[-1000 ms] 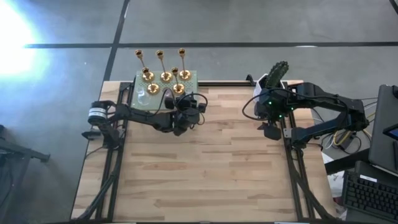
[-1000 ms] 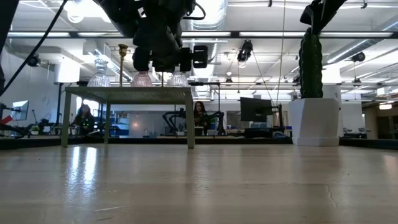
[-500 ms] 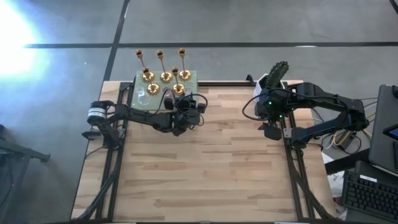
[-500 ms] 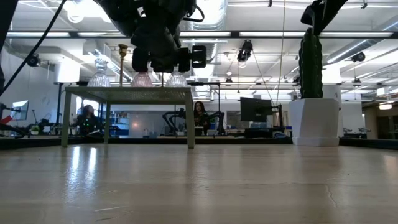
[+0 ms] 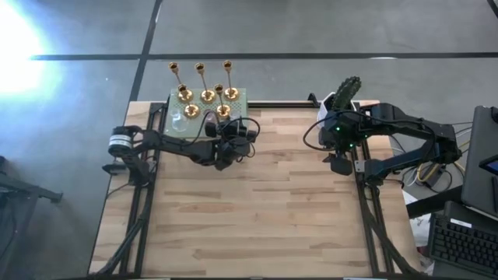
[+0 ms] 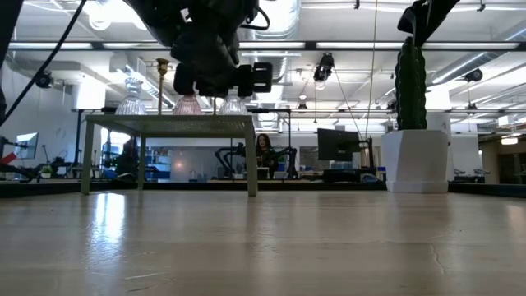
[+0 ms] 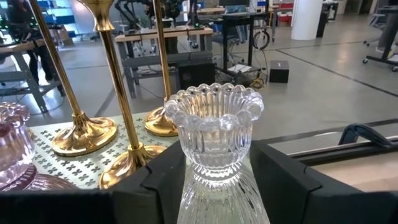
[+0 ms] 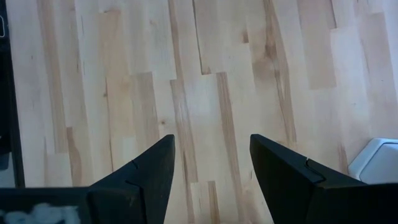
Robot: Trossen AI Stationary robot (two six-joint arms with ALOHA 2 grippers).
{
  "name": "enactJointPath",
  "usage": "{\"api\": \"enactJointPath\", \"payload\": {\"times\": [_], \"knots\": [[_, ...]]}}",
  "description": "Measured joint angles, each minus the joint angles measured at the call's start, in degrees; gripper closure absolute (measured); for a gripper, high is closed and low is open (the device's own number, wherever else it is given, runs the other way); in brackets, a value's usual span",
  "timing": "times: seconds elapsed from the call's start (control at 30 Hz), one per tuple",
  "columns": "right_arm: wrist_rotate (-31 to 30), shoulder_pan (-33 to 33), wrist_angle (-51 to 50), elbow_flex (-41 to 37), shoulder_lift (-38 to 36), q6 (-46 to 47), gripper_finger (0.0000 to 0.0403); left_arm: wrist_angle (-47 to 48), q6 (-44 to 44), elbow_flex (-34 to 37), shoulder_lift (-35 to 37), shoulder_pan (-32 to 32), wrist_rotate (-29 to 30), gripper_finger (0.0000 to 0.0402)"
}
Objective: Pick & Place candle stick holders
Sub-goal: Put the transparent glass candle holder on the shelf, then return to Home Position
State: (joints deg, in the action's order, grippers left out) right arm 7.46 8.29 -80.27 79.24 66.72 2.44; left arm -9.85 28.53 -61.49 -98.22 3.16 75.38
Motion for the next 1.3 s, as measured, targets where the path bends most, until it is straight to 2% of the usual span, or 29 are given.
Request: {"api": "enactJointPath", "payload": {"times": [0.6, 1.0, 1.3], "knots": [[0.0, 0.0, 0.0, 0.0, 0.0, 0.1, 0.0197, 0.1, -1.9, 0.0, 1.8, -1.5, 0.3, 0.0215], [0.2, 0.0, -0.1, 0.0, 0.0, 0.3, 0.0197, 1.4, -1.5, 0.0, 1.8, -1.4, -0.4, 0.0164], [0.2, 0.0, -0.3, 0.0, 0.0, 0.4, 0.0197, 1.4, -1.9, 0.0, 1.8, -2.1, 2.0, 0.016]]}}
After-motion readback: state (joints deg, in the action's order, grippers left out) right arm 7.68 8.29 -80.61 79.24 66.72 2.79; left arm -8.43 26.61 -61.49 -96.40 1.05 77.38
